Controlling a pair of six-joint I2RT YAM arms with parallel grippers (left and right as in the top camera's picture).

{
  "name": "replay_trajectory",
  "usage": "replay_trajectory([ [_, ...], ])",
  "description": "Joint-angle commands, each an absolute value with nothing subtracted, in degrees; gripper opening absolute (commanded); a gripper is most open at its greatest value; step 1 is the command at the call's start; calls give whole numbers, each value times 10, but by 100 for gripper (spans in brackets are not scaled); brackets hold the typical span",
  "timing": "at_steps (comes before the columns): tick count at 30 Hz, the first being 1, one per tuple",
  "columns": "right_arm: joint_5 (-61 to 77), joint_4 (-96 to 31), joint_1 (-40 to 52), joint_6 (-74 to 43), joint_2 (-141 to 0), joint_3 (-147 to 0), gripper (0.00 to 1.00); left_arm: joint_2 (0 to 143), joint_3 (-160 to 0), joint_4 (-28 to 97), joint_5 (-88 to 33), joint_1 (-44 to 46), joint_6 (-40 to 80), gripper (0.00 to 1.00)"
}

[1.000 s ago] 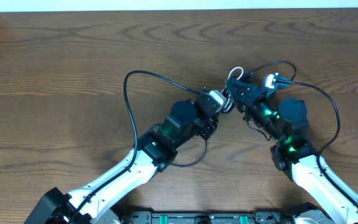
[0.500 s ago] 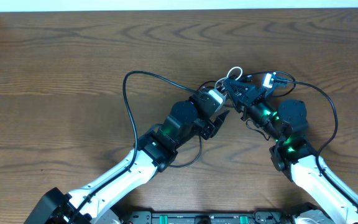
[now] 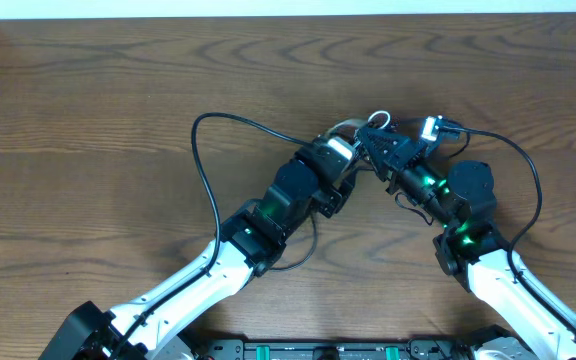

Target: Untangle cables

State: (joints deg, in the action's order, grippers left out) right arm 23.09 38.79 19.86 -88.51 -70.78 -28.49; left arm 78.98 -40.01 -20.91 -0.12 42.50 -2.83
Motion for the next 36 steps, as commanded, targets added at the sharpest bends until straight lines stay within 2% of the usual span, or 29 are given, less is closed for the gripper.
replay_trajectory([
  [1, 233, 388, 202, -882, -705, -291, 1, 778, -412, -219, 26, 425, -37, 72],
  [5, 233, 389, 203, -882, -705, -291, 1, 775, -412, -219, 26, 419, -97, 72],
  [14, 236, 402, 203, -884, -705, -291, 1, 775, -412, -197, 20, 418, -101, 72],
  [17, 240, 407, 204, -889, -705, -291, 2, 775, -412, -189, 16, 418, -100, 68],
  [20, 242, 410, 204, -889, -705, -291, 2, 775, -412, -190, -6, 418, -101, 56],
  [23, 242, 410, 204, -889, -705, -291, 1, 775, -412, -190, -9, 418, -101, 28],
  [27, 242, 409, 204, -889, -705, -291, 1, 775, -412, -190, -9, 418, -100, 8],
  [36, 230, 398, 203, -878, -705, -291, 2, 775, -412, -190, 29, 418, -90, 7],
])
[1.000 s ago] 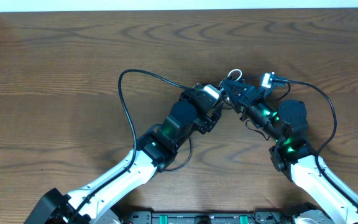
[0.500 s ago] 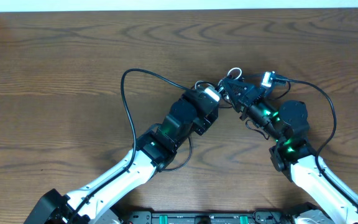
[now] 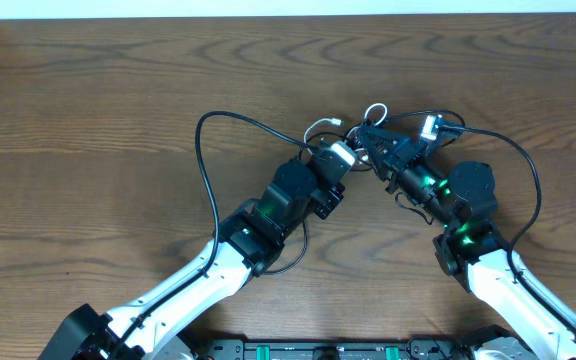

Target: Untangle cables

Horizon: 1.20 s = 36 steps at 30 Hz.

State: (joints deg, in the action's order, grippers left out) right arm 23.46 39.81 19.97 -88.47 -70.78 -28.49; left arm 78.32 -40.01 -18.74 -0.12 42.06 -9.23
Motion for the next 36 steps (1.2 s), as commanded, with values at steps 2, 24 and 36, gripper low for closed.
replay_trajectory([
  [2, 226, 392, 203, -876, -705, -291, 2, 775, -412, -189, 48, 418, -90, 7],
  [24, 213, 216, 115, -808, -705, -291, 1, 756, -412, -166, 76, 418, -79, 7],
  [36, 213, 162, 80, -785, -705, -291, 1, 733, -412, -163, 106, 418, -78, 7],
])
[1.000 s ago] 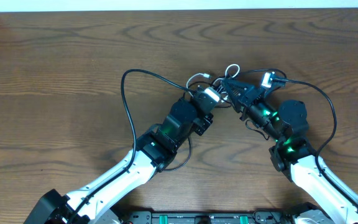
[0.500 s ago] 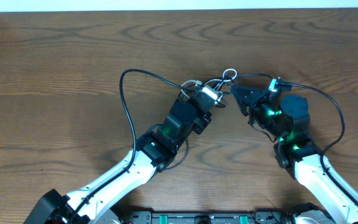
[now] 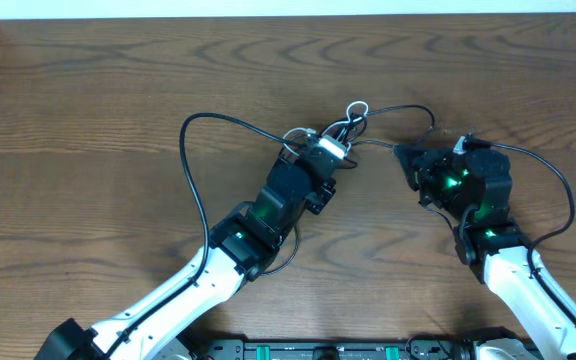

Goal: Untangle cables
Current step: 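Pull the right gripper further right, stretching a black cable strand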

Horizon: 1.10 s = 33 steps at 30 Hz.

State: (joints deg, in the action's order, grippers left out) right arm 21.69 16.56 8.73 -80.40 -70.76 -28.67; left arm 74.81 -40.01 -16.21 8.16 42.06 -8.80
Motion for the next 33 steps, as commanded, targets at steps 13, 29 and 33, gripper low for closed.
replay_trajectory([
  [13, 205, 155, 79, -778, -705, -291, 1, 721, -412, -164, 105, 418, -46, 7],
  [29, 185, 132, 78, -775, -705, -291, 1, 703, -412, -163, 65, 418, -16, 8],
  [33, 185, 132, 78, -775, -705, -291, 1, 703, -412, -163, 65, 418, -16, 7],
])
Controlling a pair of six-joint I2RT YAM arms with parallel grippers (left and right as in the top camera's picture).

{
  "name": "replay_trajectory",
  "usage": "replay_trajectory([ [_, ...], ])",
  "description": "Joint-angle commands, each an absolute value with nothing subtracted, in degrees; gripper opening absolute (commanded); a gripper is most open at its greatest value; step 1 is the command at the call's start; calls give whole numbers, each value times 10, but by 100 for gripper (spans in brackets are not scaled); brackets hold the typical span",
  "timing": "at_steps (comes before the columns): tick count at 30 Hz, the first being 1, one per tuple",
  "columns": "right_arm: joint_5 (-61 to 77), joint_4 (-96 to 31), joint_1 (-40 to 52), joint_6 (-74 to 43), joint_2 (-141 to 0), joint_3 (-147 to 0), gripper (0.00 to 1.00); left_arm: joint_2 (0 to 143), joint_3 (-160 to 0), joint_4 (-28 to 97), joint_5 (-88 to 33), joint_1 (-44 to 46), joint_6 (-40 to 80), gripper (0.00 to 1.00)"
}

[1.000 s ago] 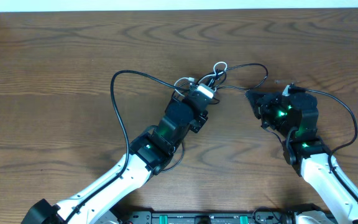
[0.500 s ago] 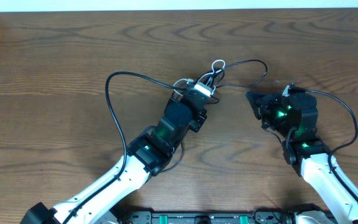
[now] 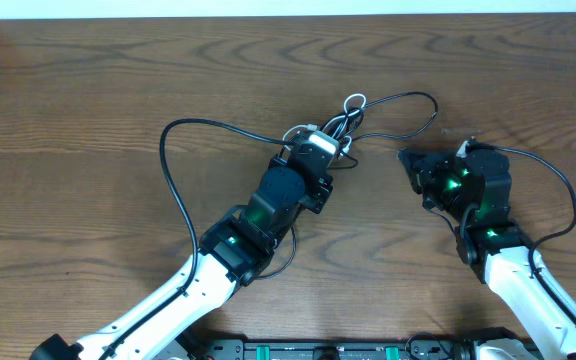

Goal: Untangle cables
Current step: 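Pull the right gripper further right, stretching a black cable strand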

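A tangle of white and black cables [image 3: 348, 112] lies at the table's middle back. My left gripper [image 3: 320, 143] is at the tangle's near-left edge, shut on the cables there. One black cable [image 3: 173, 165] loops wide to the left and runs back under the left arm. Another black loop [image 3: 423, 103] arcs to the right of the tangle. My right gripper [image 3: 406, 157] sits right of the tangle, pointing left at it, apart from the cables, with nothing between its fingers.
The wooden table [image 3: 88, 90] spreads around the cables. The right arm's own black lead [image 3: 566, 195] curves off to the right. A white wall edge runs along the back.
The black strand that ran straight from the tangle to my right gripper now lies as a slack loop away from it. My left gripper and the left loop have shifted slightly left.
Both grippers were close together at the tangle, and stayed so at the second moment. Then my right gripper was farther right with a strand stretched to it, and my left had moved left with the tangle. Now the strand lies slack, free of the right gripper.
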State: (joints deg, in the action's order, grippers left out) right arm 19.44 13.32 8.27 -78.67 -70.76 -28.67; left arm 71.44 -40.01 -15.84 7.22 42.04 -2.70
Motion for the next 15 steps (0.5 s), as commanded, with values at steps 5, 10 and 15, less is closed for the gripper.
replay_trajectory([
  [5, 185, 132, 78, -775, -705, -291, 8, 703, -412, -163, 64, 418, -11, 7],
  [10, 194, 140, 78, -734, -705, -291, 84, 703, -412, -164, 64, 418, -11, 7],
  [15, 252, 177, 80, -733, -705, -291, 99, 704, -412, -166, 68, 418, -12, 7],
])
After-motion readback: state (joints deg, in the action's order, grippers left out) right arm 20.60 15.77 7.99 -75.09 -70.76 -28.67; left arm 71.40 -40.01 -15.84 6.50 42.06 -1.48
